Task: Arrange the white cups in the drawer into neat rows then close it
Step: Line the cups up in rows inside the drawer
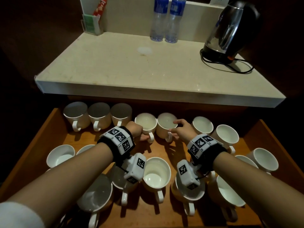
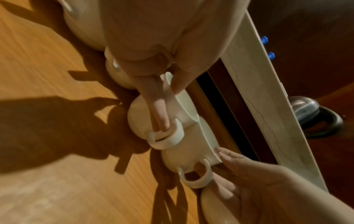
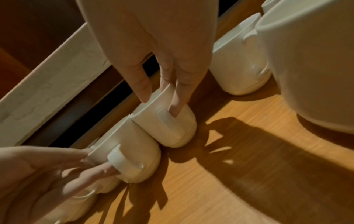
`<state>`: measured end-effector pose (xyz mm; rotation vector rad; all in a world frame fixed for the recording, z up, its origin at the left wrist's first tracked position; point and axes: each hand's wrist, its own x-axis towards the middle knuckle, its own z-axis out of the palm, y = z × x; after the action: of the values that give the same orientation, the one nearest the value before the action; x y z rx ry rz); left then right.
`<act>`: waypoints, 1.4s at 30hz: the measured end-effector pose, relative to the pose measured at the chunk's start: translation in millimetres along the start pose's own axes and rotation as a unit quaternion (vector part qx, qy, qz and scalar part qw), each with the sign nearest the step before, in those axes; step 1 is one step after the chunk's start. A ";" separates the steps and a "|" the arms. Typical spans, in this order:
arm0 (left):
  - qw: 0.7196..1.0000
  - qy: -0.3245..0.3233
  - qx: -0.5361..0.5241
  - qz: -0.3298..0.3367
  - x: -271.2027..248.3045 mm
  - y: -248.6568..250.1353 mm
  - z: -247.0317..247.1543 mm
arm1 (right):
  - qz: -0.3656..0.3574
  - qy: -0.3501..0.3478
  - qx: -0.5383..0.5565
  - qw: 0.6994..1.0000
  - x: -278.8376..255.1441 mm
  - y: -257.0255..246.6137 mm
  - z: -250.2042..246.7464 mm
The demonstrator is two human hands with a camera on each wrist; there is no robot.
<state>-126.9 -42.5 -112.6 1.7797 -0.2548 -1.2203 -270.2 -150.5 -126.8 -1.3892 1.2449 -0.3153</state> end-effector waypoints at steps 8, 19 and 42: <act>0.997 -0.030 -0.059 -0.050 10.2 2.7 -8.1 | 0.004 -0.007 0.059 0.998 3.7 -6.4 8.4; 0.992 -0.067 -0.035 -0.105 6.8 -3.0 -8.3 | 0.014 0.072 -0.027 0.997 12.6 -3.2 4.7; 0.996 -0.008 -0.091 -0.010 7.1 6.7 -15.5 | -0.038 0.026 -0.104 0.994 1.2 -10.7 13.2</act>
<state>-108.6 -41.7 -110.8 1.6193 -0.1305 -1.2317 -254.3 -146.8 -122.0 -1.6171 1.2992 -0.2823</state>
